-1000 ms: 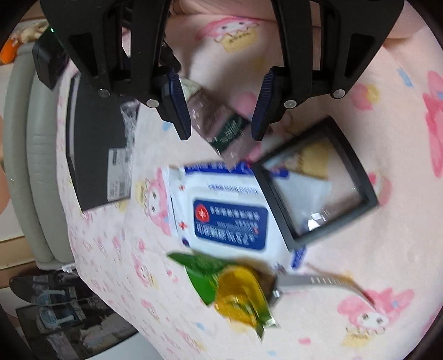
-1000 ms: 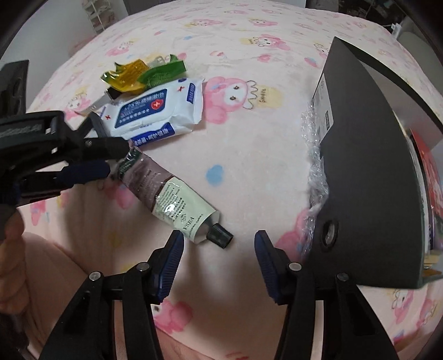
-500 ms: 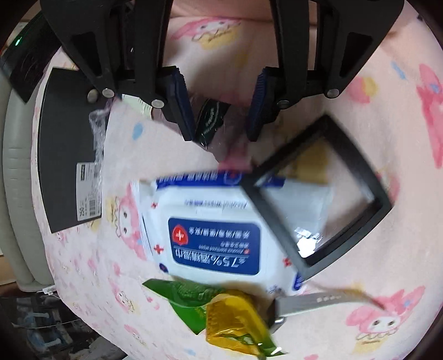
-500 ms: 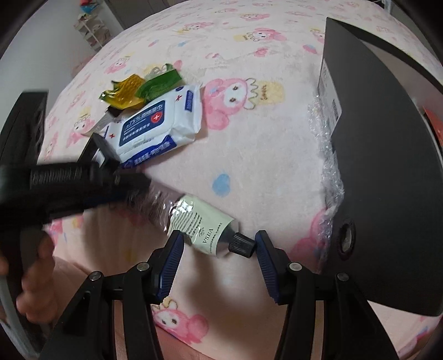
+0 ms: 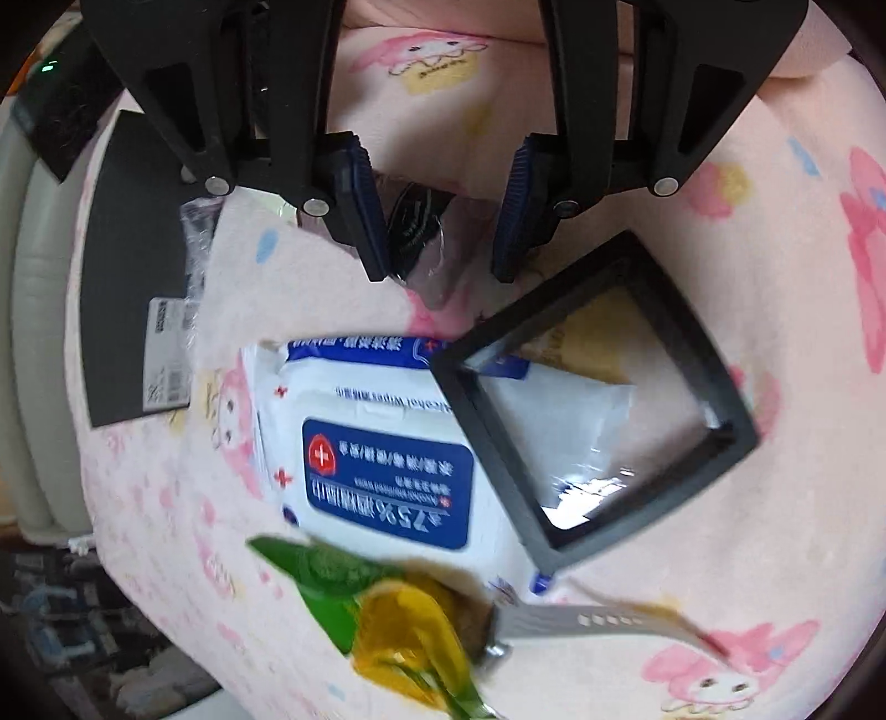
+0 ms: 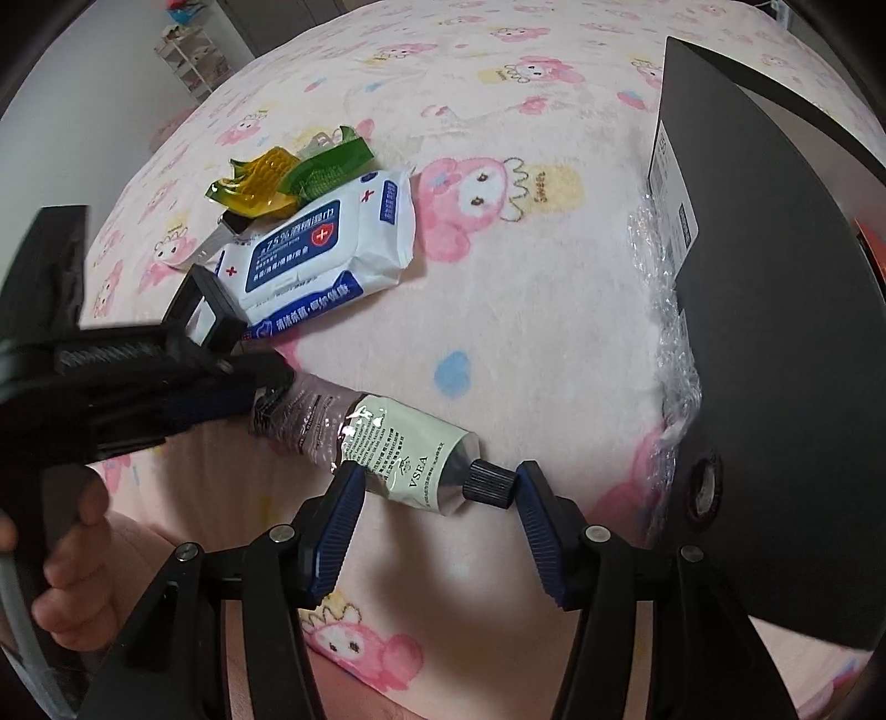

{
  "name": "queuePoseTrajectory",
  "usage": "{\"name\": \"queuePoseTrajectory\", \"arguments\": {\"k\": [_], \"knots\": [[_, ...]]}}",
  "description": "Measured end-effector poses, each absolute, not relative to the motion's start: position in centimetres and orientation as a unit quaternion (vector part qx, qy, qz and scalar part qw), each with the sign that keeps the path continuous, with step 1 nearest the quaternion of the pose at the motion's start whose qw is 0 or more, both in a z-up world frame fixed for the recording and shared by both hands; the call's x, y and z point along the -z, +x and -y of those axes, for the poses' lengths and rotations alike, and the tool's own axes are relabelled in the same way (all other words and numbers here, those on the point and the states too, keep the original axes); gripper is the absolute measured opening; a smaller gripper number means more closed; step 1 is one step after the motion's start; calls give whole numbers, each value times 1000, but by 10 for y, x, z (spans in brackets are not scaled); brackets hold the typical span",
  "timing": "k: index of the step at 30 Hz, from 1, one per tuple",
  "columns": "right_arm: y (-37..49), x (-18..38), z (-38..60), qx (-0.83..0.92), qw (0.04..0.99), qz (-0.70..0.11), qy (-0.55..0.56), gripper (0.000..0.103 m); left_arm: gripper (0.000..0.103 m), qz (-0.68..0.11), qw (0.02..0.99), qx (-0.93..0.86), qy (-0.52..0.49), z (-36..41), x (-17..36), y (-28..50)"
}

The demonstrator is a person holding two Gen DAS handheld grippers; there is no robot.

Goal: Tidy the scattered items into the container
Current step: 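Lift the hand cream tube off the bedspread with both grippers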

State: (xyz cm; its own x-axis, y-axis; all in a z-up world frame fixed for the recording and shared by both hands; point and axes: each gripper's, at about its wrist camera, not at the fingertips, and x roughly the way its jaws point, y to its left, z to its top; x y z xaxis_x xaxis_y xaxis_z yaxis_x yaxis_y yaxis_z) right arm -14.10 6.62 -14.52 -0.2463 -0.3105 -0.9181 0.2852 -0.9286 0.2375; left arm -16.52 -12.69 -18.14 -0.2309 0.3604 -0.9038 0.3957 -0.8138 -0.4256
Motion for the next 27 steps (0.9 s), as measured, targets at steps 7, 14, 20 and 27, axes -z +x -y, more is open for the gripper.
{"name": "queuePoseTrajectory", "arguments": {"k": [7,14,20,27], "knots": [[-149,144,-53,795,186,-1,577,57,42,-308,-11,712,632,124,176,-146],[-136,132,-57,790,203,-22,578,57,42,-304,-8,727,616,121,170,-131],[-142,134,-57,794,188,-21,578,57,44,-317,28,724,612,135,180,-145],[-156,147,-58,787,188,4,588,58,51,-316,11,709,630,128,195,-158]]}}
